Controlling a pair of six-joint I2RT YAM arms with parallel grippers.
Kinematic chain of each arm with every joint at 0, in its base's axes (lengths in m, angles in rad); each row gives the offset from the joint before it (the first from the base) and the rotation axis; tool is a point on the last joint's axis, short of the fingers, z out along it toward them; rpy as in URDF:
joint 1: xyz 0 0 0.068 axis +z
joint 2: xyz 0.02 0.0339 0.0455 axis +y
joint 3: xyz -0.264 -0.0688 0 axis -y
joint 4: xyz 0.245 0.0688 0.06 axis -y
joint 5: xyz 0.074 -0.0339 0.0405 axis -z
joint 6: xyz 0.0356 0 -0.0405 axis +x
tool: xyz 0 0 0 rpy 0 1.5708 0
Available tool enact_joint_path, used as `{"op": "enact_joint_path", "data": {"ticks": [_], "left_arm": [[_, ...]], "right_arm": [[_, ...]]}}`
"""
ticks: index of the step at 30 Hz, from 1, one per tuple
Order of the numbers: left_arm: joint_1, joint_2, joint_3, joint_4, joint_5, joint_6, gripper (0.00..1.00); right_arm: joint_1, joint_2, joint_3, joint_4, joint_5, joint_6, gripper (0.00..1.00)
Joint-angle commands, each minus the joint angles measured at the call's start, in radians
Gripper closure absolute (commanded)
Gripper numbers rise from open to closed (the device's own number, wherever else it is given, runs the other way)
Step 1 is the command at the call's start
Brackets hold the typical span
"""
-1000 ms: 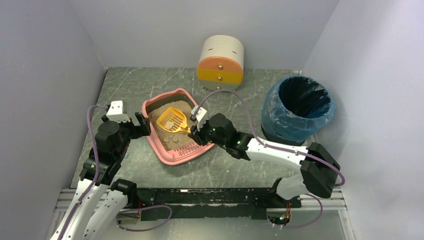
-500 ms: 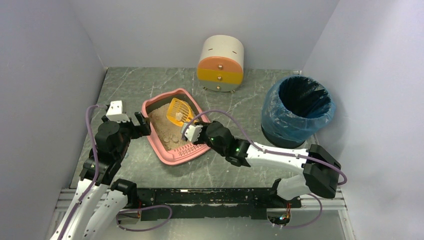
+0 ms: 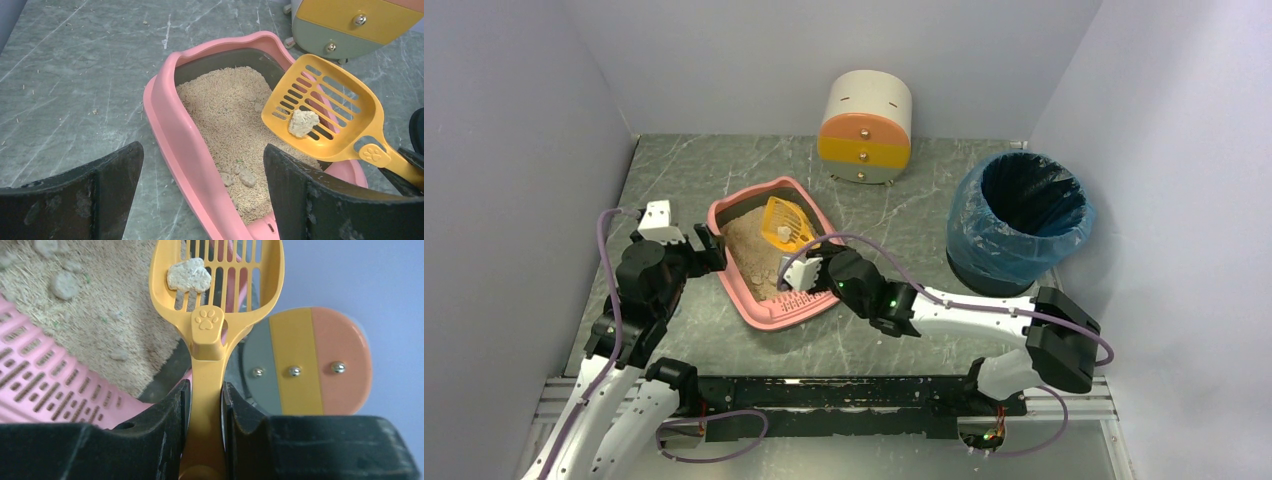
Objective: Clean the litter box
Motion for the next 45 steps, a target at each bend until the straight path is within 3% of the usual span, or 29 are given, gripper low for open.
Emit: {"op": "enact_joint_path", "data": {"ticks": [1,14,29,35,45], "left_arm": [[0.002,0.007,0.018,-0.006,0.015,-0.001,0.06],[0.002,0.008,0.015,0.002,0.021,0.014,0.05],[0.002,0.002,0.015,0.002,0.018,0.018,0.05],[0.002,0.005,0.015,0.002,0.02,0.019,0.05],[0.002,0.003,0.015,0.002,0.028,0.016,0.05]], "right_arm": [[0.005,0.015,0.103,-0.073,-0.046,0.22,1.0],[-0.015,0.063,0.315,-0.365,-0.051,0.779,1.0],[-0.179,0.007,0.366,-0.499,-0.275,1.141,1.0],[-0.252,-0.074,0.36,-0.501,-0.27,1.223,1.0],[-0.308,-0.164,0.449,-0.542,-0.094,1.244,1.0]]}}
